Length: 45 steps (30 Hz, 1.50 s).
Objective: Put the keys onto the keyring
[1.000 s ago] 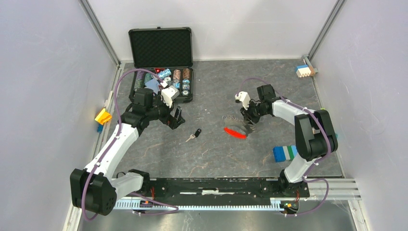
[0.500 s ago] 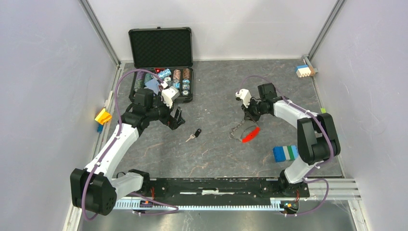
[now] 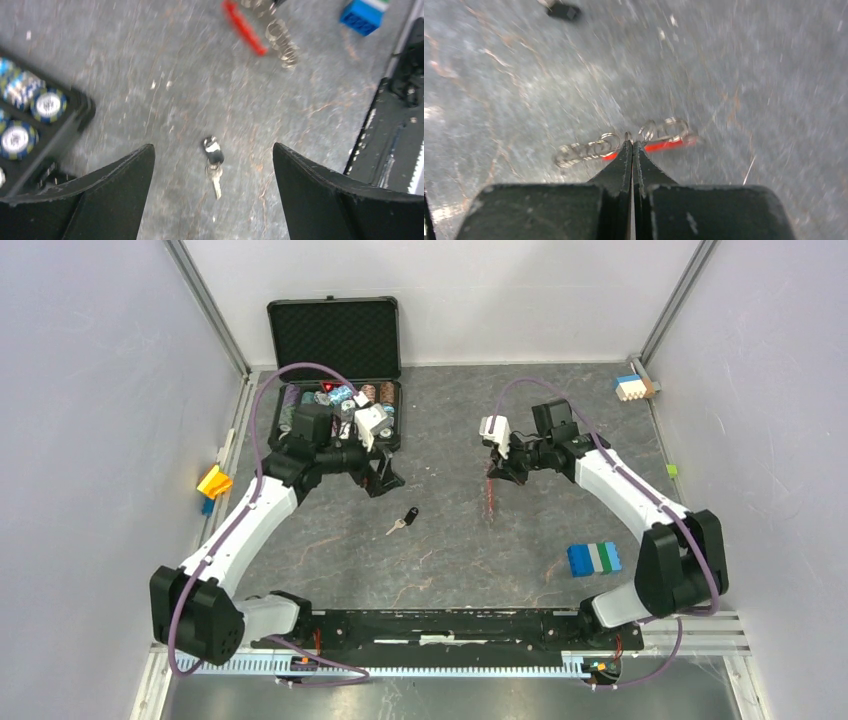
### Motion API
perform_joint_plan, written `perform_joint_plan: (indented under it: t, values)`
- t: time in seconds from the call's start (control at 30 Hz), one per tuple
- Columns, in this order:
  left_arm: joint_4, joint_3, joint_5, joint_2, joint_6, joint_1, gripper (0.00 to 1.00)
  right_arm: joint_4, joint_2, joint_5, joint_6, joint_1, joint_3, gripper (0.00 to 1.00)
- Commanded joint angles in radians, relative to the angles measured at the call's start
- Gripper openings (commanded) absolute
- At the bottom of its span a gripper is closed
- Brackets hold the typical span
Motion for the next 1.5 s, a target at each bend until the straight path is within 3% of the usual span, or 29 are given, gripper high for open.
perform_joint_plan:
  t: [0.0, 0.33, 0.7, 1.0, 1.17, 1.47]
  values:
    - [0.061, 0.136, 0.195, 0.034, -0.009, -0.051, 0.93, -0.013, -0.09, -0.207, -0.052, 0.053, 0.106, 0.0]
    - [0.096, 0.232, 0.265, 0.116, -0.043, -0.22, 0.76, 0.123, -0.182, -0.293, 0.078, 0.15, 0.107, 0.0]
    - [0.204, 0.159, 0.269, 0.134, -0.067, -0.261, 0.73, 0.113, -0.191, -0.27, 0.119, 0.168, 0.069, 0.0]
    - [0.198, 0.121, 0.365, 0.149, 0.082, -0.262, 0.72, 0.124, -0.21, -0.308, 0.137, 0.172, 0.049, 0.0]
    - [0.166, 0.108, 0.397, 0.145, 0.179, -0.262, 0.71, 0.069, -0.219, -0.351, 0.067, 0.173, 0.04, 0.0]
    - [0.146, 0.134, 0.292, 0.152, 0.197, -0.273, 0.5, 0.011, -0.216, -0.399, 0.0, 0.172, 0.04, 0.0]
